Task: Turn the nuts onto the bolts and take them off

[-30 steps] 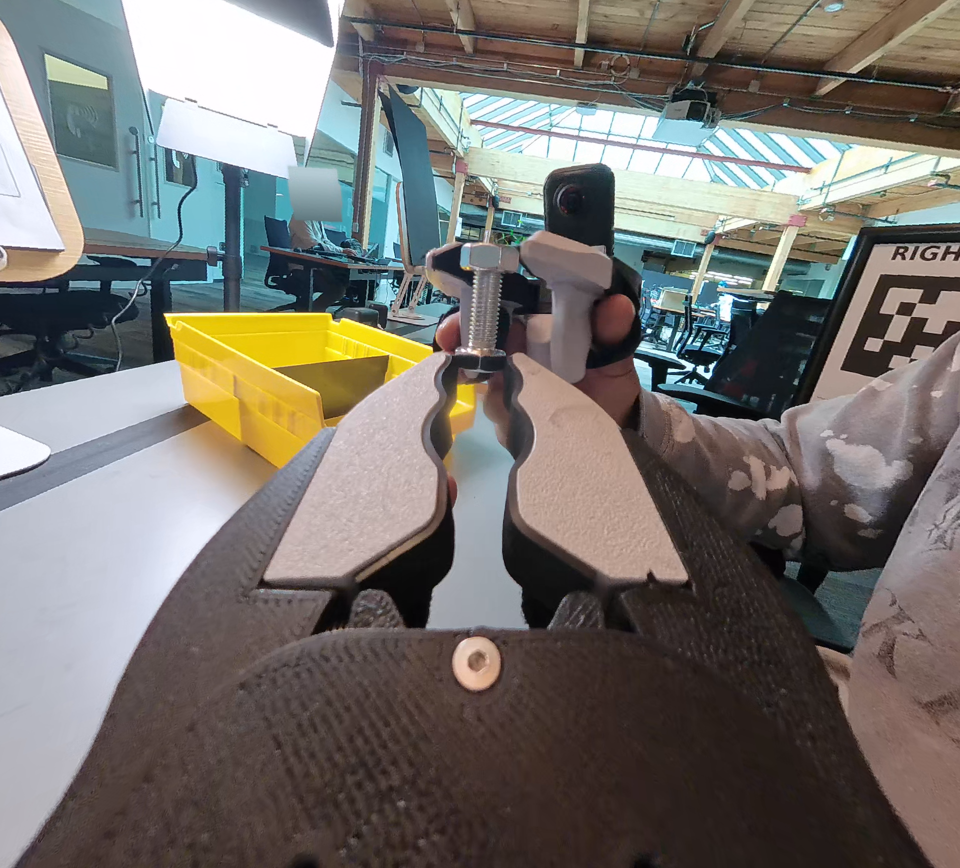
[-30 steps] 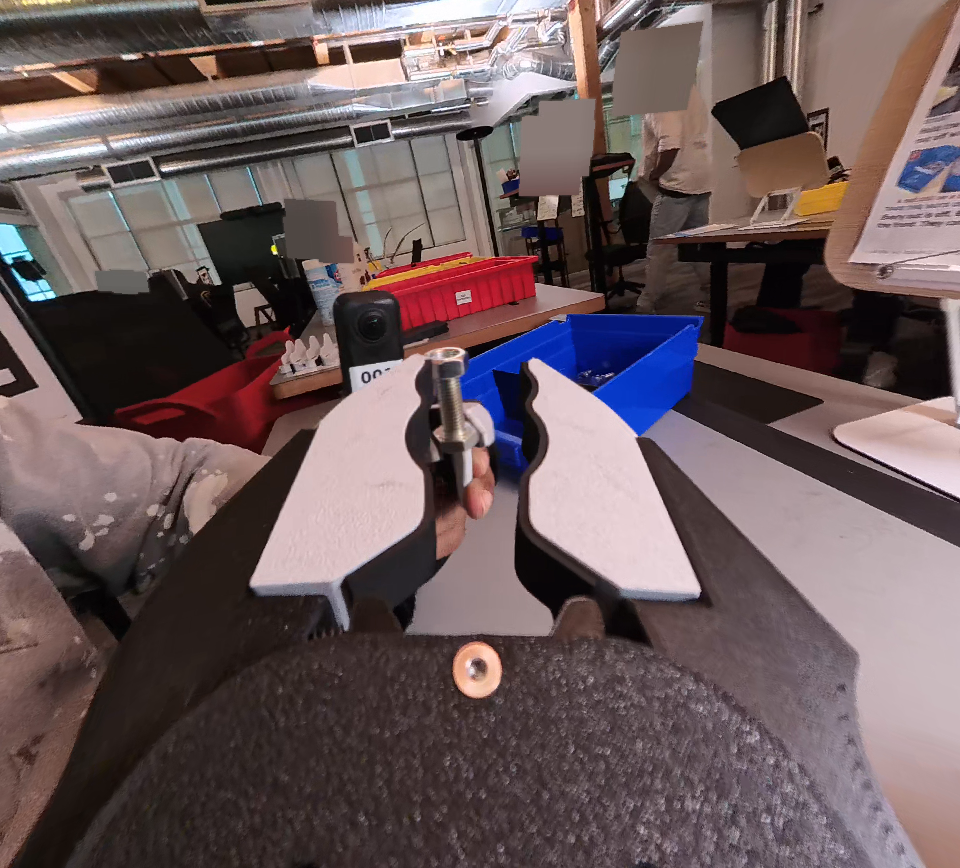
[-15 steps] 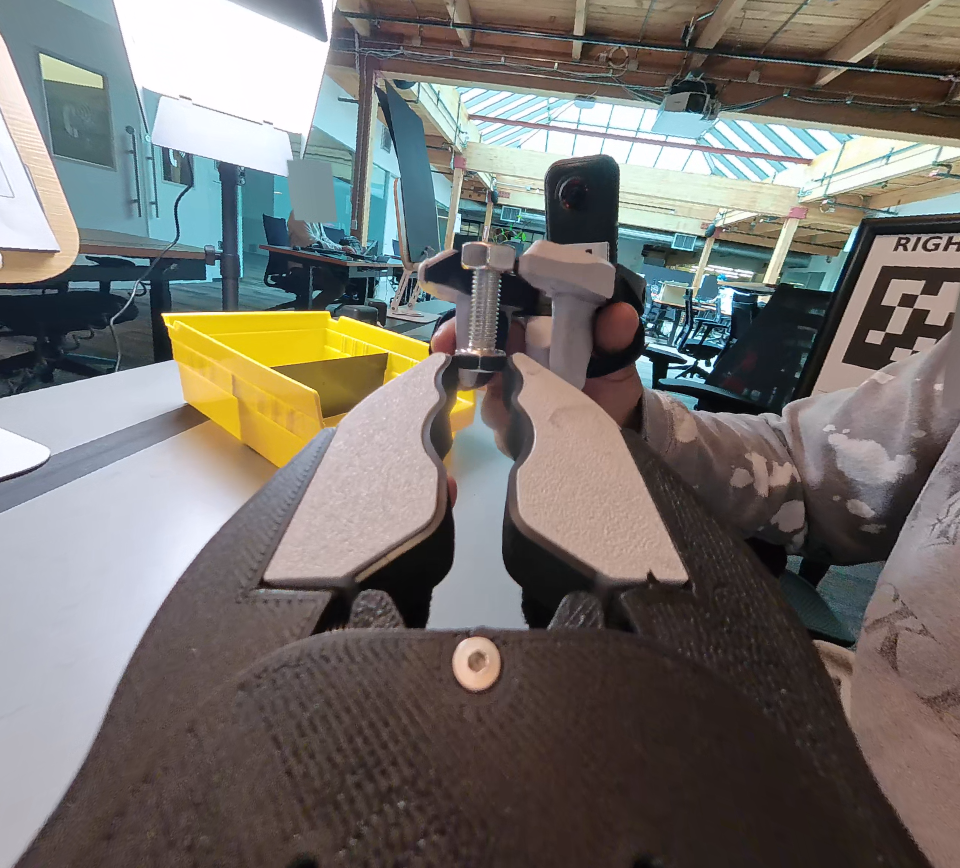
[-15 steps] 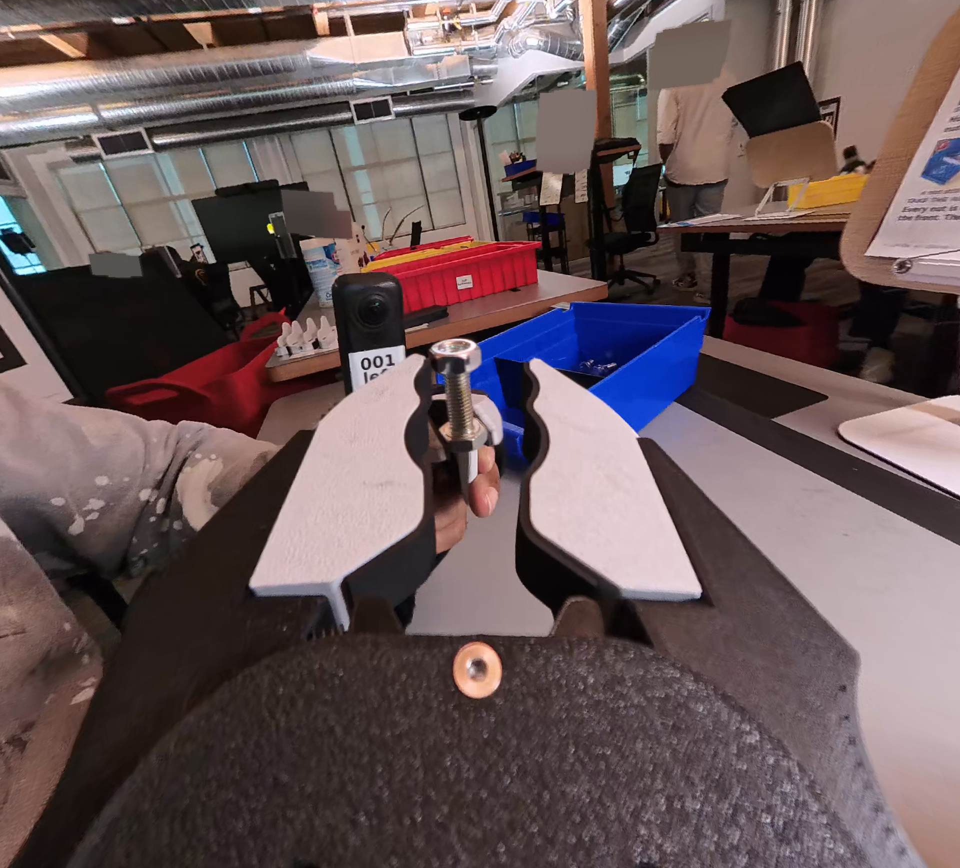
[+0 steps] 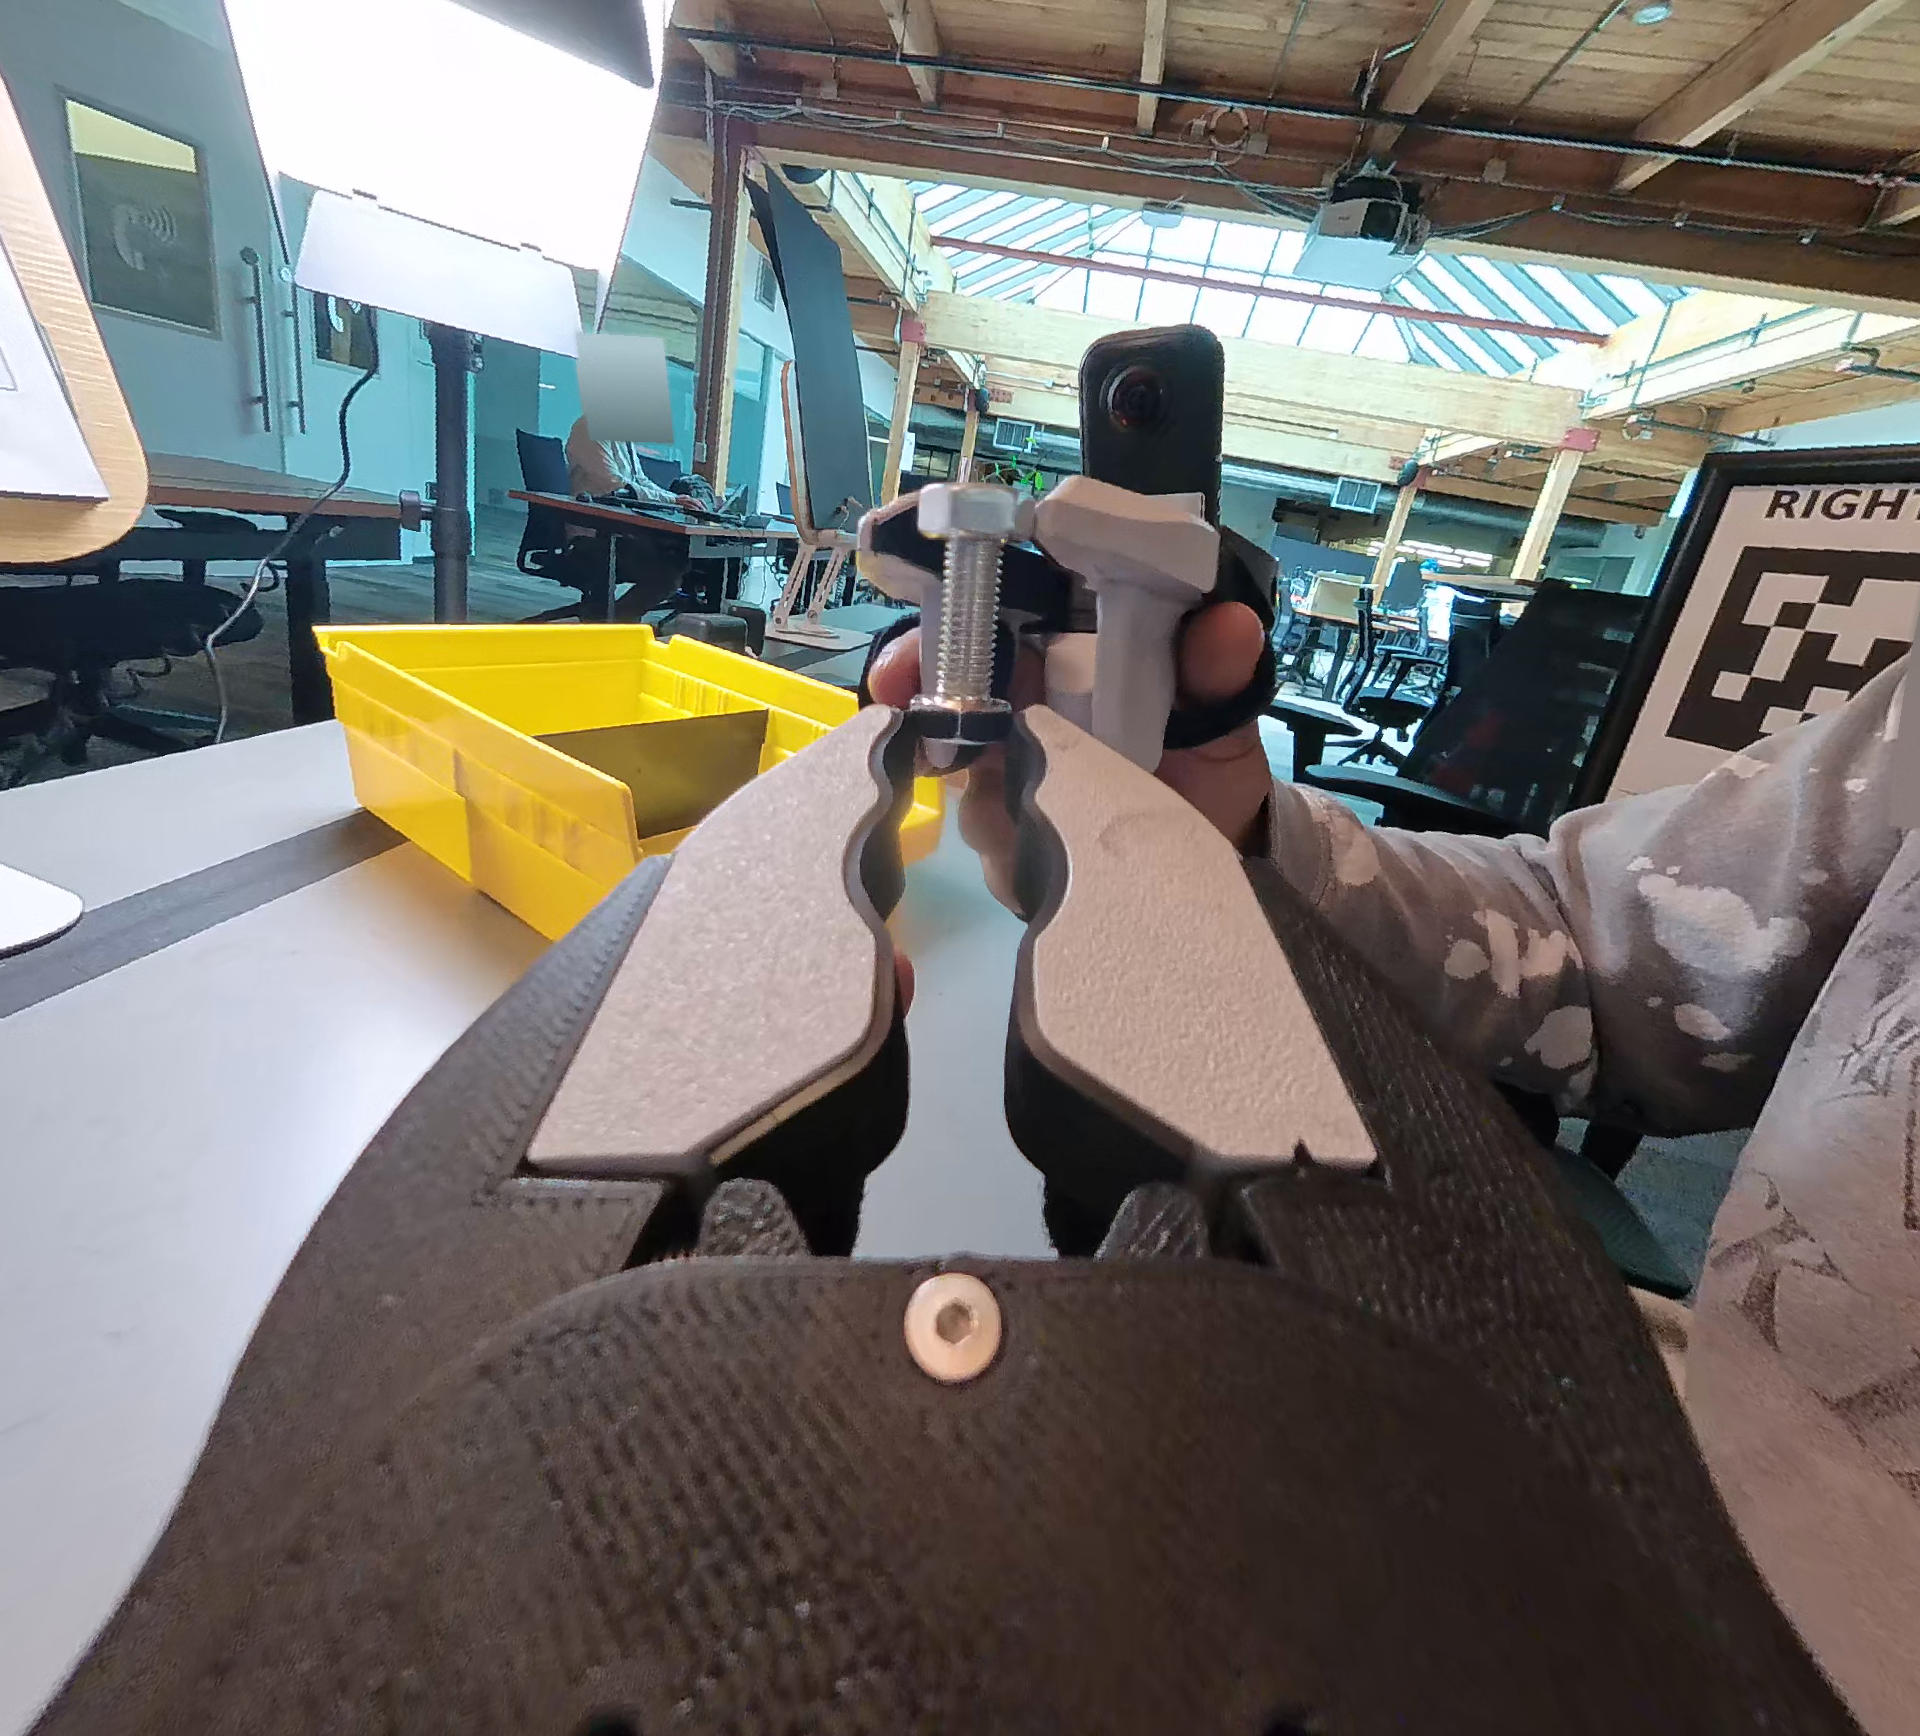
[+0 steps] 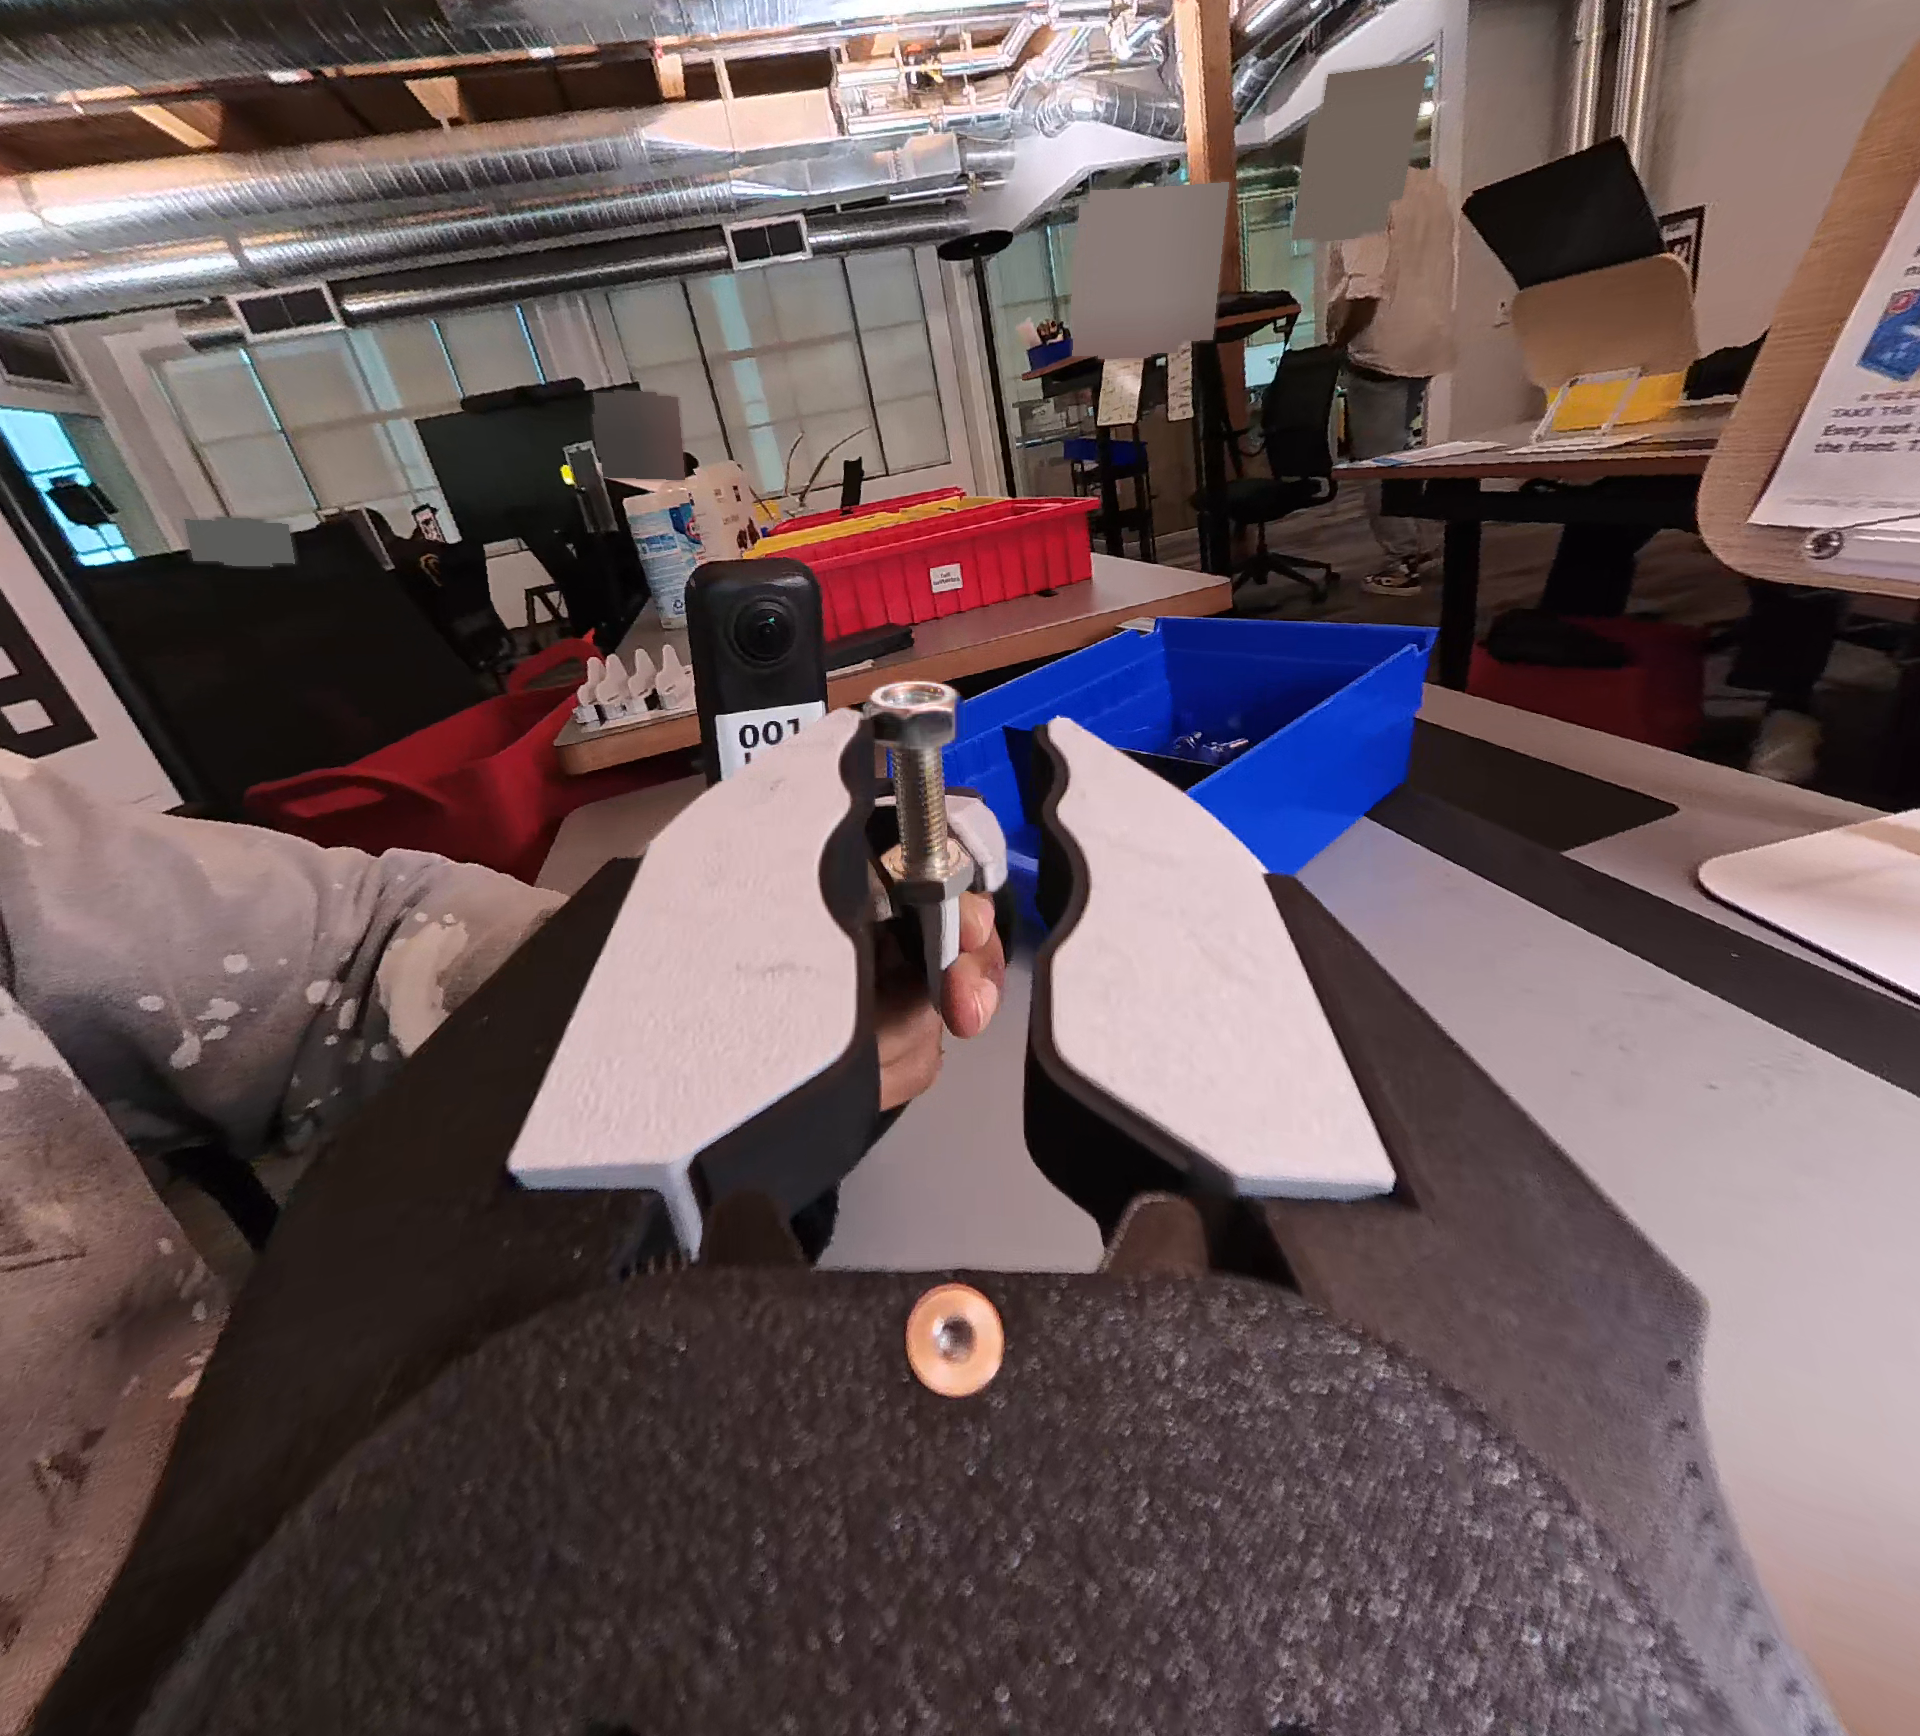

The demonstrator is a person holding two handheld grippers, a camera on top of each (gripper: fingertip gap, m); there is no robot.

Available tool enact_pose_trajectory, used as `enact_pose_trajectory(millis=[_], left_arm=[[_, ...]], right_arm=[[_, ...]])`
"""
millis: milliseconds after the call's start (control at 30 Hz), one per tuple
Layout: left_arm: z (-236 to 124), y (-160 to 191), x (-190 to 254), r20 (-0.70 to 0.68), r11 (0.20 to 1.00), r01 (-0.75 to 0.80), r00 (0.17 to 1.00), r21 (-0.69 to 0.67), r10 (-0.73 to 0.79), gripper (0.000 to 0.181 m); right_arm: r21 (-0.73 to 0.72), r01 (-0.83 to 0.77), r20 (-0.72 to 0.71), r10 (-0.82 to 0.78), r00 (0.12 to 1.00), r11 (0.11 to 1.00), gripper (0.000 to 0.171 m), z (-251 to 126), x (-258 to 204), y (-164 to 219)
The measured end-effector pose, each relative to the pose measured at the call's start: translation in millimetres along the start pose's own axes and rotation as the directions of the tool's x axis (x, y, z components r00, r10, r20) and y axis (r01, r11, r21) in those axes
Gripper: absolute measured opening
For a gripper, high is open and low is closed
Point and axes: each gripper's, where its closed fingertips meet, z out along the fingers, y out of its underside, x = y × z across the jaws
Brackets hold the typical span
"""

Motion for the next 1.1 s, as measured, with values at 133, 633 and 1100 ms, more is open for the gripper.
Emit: enact_pose_trajectory(millis=[133,633,1100], left_arm=[[-1,-4,1,-0.006,1.0,-0.002,1.0,0.018,0.002,0.018],[-1,-3,1,-0.011,1.0,0.004,1.0,0.018,-0.004,0.018],[-2,-3,2,-0.014,1.0,0.003,1.0,0.02,-0.003,0.017]], right_arm=[[0.03,0.005,-0.04,-0.003,0.999,1.0,0.02,-7,9,-9],[0.021,0.017,-0.03,-0.016,0.999,1.0,0.021,-5,4,-7],[0.019,0.03,-0.014,-0.029,0.999,0.999,0.026,-4,-1,-7]])
